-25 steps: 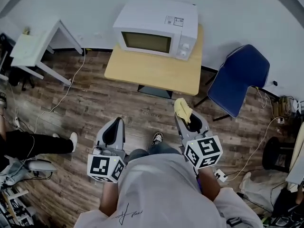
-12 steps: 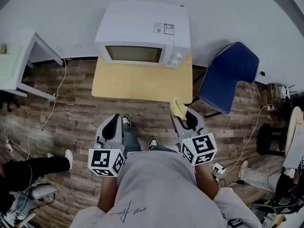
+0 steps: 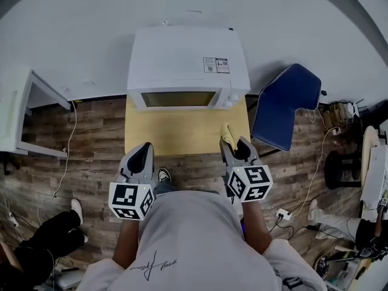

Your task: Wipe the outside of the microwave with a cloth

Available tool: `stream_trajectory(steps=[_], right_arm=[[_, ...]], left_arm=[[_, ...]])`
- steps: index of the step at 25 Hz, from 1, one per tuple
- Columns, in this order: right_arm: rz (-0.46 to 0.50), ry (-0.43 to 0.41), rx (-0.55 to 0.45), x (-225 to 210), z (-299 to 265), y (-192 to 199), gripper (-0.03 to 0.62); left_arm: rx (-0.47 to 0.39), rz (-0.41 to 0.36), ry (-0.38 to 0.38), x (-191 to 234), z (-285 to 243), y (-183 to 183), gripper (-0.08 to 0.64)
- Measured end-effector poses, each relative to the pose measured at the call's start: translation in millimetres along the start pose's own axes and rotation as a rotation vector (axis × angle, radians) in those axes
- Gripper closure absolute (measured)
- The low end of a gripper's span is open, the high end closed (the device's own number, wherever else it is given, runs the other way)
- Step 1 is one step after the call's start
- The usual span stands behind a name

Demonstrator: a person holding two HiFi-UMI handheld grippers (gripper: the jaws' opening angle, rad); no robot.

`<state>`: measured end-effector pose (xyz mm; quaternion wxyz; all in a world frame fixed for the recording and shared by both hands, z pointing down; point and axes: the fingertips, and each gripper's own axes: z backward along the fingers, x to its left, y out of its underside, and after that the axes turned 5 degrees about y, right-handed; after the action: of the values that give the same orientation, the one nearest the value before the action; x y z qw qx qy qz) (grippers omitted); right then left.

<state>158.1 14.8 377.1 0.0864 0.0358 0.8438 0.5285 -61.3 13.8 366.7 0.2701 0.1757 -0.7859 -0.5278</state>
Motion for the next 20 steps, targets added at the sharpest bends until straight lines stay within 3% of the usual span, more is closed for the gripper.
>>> stream_trajectory(steps=[4, 9, 20], right_arm=[[-0.056, 0.119, -0.091, -16.8, -16.5, -15.1, 0.469], [-0.007, 0.251, -0.201, -48.3, -37.8, -30.7, 0.471], [-0.077, 0.487, -0.263, -140.6, -94.5, -18.2, 0.472]], left_arm=[[-0.012, -0.021, 0.059, 24.5, -6.4, -10.3, 0.569], [-0.006, -0.021, 0.1, 45.1, -18.3, -17.3, 0.569], [0.009, -0.058, 0.133, 56.2, -33.9, -29.5, 0.568]])
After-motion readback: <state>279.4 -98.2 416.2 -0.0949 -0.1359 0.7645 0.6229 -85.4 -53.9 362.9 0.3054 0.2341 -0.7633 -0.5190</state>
